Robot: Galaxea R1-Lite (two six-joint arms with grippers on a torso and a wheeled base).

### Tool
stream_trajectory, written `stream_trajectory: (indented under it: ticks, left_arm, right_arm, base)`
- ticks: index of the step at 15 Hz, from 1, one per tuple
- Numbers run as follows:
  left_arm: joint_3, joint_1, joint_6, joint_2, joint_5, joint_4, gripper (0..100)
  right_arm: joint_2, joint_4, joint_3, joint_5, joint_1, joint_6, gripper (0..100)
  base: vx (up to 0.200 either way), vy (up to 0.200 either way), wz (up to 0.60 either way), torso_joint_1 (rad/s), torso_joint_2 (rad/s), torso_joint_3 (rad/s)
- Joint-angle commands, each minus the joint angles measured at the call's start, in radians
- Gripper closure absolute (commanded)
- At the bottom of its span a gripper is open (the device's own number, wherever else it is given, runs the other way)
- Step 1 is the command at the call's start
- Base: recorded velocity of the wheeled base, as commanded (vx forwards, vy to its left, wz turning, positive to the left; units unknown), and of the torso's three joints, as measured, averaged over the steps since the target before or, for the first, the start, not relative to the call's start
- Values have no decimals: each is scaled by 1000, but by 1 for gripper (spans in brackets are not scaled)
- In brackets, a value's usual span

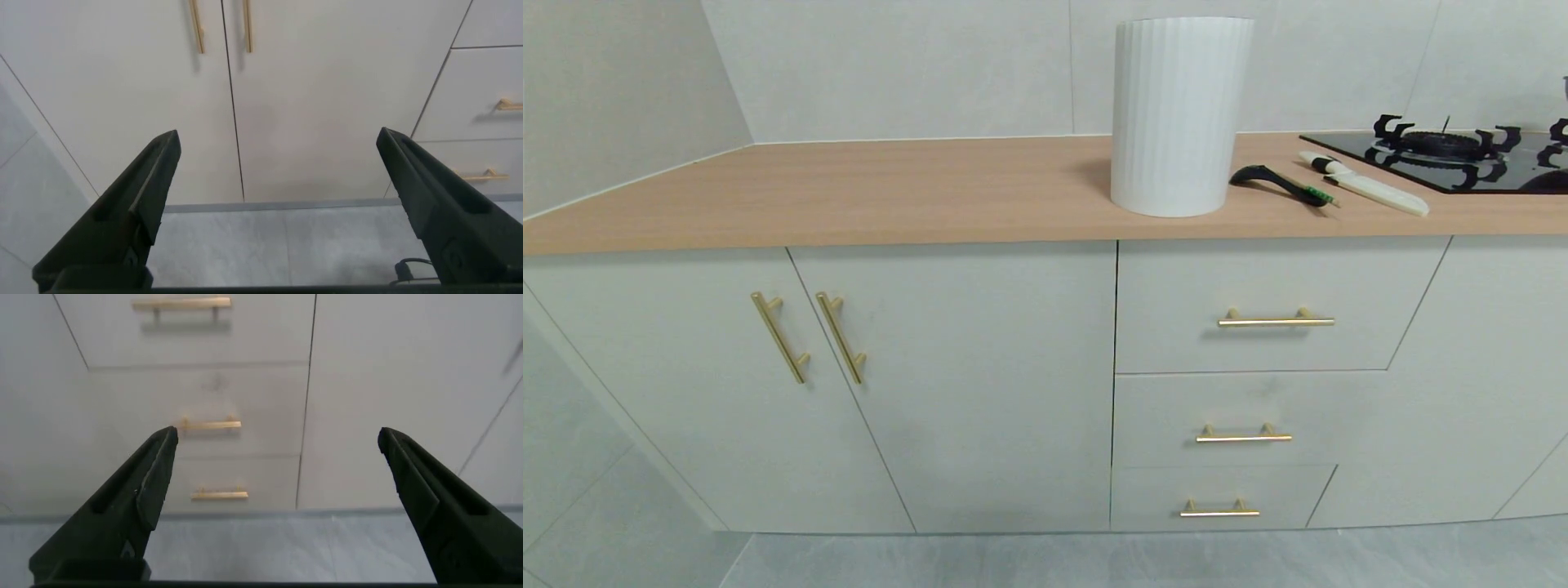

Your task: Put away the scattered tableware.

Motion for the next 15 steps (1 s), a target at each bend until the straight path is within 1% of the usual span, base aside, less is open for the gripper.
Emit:
stream_trajectory:
  ticks: [1, 2, 3, 6, 8, 9, 12, 13, 15]
  left_arm:
    - [1, 0, 0, 0, 0, 0, 0]
    - [1, 0, 0, 0, 0, 0, 0]
    - [1, -1, 0, 0, 0, 0, 0]
    - [1, 0, 0, 0, 0, 0, 0]
    - [1, 0, 0, 0, 0, 0, 0]
    - [1, 0, 0, 0, 0, 0, 0]
    - [1, 0, 0, 0, 0, 0, 0]
    - [1, 0, 0, 0, 0, 0, 0]
    - [1, 0, 0, 0, 0, 0, 0]
  right_arm:
    - [7, 26, -11, 31, 0, 4, 0]
    - [45, 67, -42, 71, 3, 4, 0]
    - [104, 80, -74, 88, 3, 4, 0]
    - [369, 83, -182, 161, 9, 5, 0]
    - [567, 81, -251, 166, 12, 4, 0]
    - [645, 81, -264, 166, 26, 2, 0]
    - [855, 75, -320, 152, 160, 4, 0]
    - [900, 73, -340, 148, 186, 2, 0]
    - [1058, 75, -439, 142, 250, 1, 0]
  base:
    - [0, 0, 0, 0, 0, 0]
    - [0, 0, 0, 0, 0, 0]
    - [0, 0, 0, 0, 0, 0]
    - [0, 0, 0, 0, 0, 0]
    - [0, 0, 0, 0, 0, 0]
    - [0, 0, 0, 0, 0, 0]
    - [0, 0, 0, 0, 0, 0]
    - [0, 0, 0, 0, 0, 0]
    - [0, 0, 0, 0, 0, 0]
